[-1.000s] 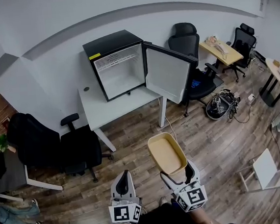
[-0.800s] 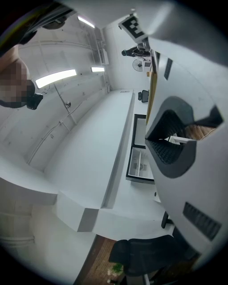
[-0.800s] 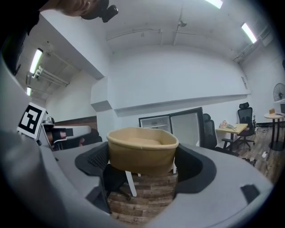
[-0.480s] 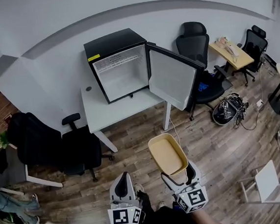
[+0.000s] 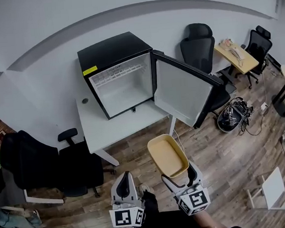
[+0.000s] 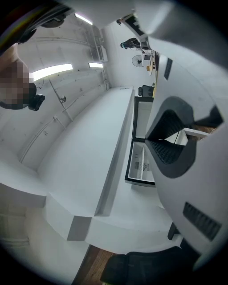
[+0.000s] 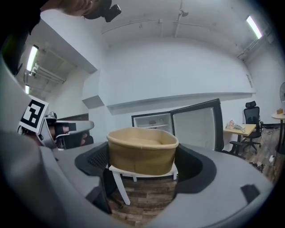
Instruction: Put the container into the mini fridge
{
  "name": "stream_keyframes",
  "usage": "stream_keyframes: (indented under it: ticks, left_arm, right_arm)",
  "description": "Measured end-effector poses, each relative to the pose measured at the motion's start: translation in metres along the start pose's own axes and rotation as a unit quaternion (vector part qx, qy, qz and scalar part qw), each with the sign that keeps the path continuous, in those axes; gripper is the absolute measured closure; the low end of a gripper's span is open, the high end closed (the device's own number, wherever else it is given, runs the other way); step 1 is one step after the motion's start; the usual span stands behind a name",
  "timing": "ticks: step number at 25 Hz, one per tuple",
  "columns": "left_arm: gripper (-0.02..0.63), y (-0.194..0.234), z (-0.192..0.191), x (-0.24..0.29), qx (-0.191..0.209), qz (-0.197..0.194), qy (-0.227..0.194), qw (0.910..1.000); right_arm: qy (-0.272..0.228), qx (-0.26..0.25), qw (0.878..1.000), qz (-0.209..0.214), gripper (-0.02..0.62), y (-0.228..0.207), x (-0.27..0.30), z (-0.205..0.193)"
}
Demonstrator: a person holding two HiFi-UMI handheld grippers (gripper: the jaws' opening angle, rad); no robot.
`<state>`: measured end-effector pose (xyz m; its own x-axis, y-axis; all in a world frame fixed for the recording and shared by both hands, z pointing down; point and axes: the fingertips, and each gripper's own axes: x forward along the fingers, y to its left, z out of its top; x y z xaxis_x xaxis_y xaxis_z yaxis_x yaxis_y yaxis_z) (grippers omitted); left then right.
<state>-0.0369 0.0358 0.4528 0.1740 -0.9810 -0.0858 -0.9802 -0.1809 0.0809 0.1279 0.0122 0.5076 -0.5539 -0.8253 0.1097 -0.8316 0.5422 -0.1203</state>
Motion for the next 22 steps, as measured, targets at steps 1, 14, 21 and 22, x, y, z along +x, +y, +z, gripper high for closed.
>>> stream_keyframes:
  ticks: [1,14,21,22]
  left_arm:
    - [0.597,0.010,0.003,0.016,0.000,-0.004,-0.001,1.0000]
    - [0.597,0.113,0.013,0.154,-0.005,-0.014,-0.005,0.9999]
    - [0.597,0.134,0.008,0.214,0.003,0.012,-0.006,0.9999]
    - [0.597,0.136,0.009,0.222,0.004,0.017,-0.006,0.9998]
  right_arm:
    - [0.000,-0.001,1.000,-0.002,0.124,-0.001,0.018,0.005]
    - [-0.002,-0.004,1.000,-0.017,0.123,-0.027,0.198,0.045]
    - [-0.008,-0.019,1.000,-0.002,0.123,-0.067,0.284,0.060]
    - [-0.006,-0.023,1.000,0.002,0.123,-0.072,0.296,0.063]
